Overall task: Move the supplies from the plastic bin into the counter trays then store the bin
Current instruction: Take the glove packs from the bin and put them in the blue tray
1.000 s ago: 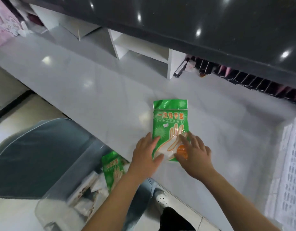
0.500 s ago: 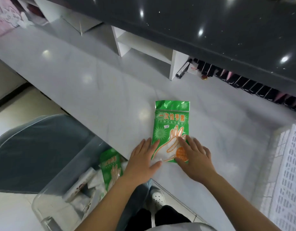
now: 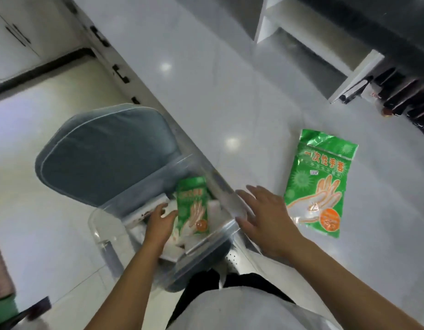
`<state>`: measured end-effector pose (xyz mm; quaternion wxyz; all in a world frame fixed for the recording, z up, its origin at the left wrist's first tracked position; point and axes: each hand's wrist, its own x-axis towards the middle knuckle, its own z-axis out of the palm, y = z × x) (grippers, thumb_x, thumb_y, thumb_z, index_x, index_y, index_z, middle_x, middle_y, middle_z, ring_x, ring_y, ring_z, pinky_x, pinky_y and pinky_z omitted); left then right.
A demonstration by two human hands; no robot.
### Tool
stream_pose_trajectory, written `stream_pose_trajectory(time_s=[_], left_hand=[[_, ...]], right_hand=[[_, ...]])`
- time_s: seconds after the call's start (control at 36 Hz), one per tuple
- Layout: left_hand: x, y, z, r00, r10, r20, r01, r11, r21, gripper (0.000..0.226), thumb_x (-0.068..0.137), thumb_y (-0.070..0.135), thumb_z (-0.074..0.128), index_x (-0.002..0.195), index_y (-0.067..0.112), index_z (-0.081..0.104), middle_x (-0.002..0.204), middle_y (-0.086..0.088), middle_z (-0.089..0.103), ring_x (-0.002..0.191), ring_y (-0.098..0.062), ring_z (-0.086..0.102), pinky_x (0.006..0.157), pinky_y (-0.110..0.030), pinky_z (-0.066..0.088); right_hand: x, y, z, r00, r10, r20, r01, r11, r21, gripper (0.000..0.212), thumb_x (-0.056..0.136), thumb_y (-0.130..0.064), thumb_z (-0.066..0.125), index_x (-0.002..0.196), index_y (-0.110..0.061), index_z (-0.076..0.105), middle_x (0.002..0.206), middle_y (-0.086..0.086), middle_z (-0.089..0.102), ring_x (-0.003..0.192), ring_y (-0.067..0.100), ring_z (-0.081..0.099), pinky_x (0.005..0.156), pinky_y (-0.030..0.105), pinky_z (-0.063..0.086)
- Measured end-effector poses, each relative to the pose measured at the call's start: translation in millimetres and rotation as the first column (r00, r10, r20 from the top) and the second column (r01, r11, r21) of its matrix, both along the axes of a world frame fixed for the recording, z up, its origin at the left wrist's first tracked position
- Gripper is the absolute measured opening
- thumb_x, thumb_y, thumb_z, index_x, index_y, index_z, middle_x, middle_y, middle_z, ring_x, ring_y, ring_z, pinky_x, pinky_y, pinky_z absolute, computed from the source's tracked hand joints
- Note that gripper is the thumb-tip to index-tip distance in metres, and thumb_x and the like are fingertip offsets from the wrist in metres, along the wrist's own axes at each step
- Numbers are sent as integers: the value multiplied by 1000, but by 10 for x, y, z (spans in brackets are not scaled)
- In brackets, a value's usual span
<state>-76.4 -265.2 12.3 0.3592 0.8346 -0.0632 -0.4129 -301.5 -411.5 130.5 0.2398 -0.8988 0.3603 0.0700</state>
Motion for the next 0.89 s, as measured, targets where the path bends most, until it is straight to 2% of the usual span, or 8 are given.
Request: stream_pose_trajectory(time_s=[0.11, 0.28, 0.33, 0.39, 0.53, 0.61, 0.69, 0.89], left_hand=[[179, 246, -542, 989, 10, -150, 16, 985, 171, 48, 91, 21, 65, 137, 10, 53, 144, -12, 51, 121, -29, 53, 99, -34, 42], [223, 52, -1160, 964, -4, -265, 67, 971, 231, 38, 91, 19, 65, 128, 12, 59, 138, -14, 55, 100, -23, 59, 80, -28, 41], [251, -65, -1367, 958, -28, -286, 98, 967, 237, 34, 92, 18, 64, 124, 10, 61, 126, -14, 59, 80, -15, 55, 64, -26, 41], [289, -193, -1561, 950, -43, -310, 125, 960, 249, 39, 91, 20, 64, 126, 3, 59, 118, -14, 63, 78, -18, 53, 59, -25, 41], [393, -484, -1974, 944, 57, -325, 35, 962, 272, 51, 86, 17, 69, 131, 3, 51, 117, -19, 63, 103, -34, 62, 89, -42, 51], [435, -567, -2147, 958, 28, -286, 58, 956, 287, 44, 83, 17, 70, 124, 1, 61, 117, -21, 67, 101, -35, 65, 88, -43, 55], [465, -593, -2198, 966, 32, -257, 44, 957, 286, 36, 85, 12, 69, 118, -1, 65, 111, -21, 70, 83, -26, 66, 69, -33, 53], [529, -482, -2094, 947, 68, -314, 27, 957, 288, 34, 87, 7, 65, 121, 1, 64, 116, -23, 68, 105, -39, 65, 94, -52, 54]], right_hand=[[244, -42, -290, 992, 50, -113, -59, 995, -78, 70, 91, -53, 44, 153, -32, 21, 163, 3, 16, 150, 28, 7, 118, 51, 12], [516, -291, -537, 1000, 2, 3, -1, 976, -219, 64, 93, -54, 37, 151, -26, 33, 159, 6, 29, 149, 28, 18, 117, 54, 15], [582, -379, -619, 999, -7, 33, 15, 966, -257, 64, 94, -54, 36, 151, -24, 33, 159, 5, 30, 149, 27, 19, 116, 53, 16], [617, -430, -701, 998, -17, 68, 36, 958, -285, 64, 95, -54, 38, 151, -25, 31, 160, 3, 29, 149, 25, 17, 117, 53, 14], [628, -437, -827, 992, -18, 126, 66, 920, -386, 63, 95, -54, 40, 151, -26, 33, 159, 0, 30, 150, 22, 18, 116, 54, 16], [628, -446, -855, 980, -16, 200, 97, 912, -398, 60, 94, -50, 47, 148, -24, 39, 157, 0, 35, 148, 21, 23, 114, 55, 20], [640, -457, -862, 971, -19, 237, 115, 909, -400, 58, 93, -46, 52, 146, -23, 44, 155, 0, 39, 146, 21, 28, 113, 55, 23], [648, -457, -842, 970, -29, 242, 123, 916, -383, 54, 93, -43, 53, 143, -22, 49, 153, 0, 41, 146, 21, 29, 113, 54, 23]])
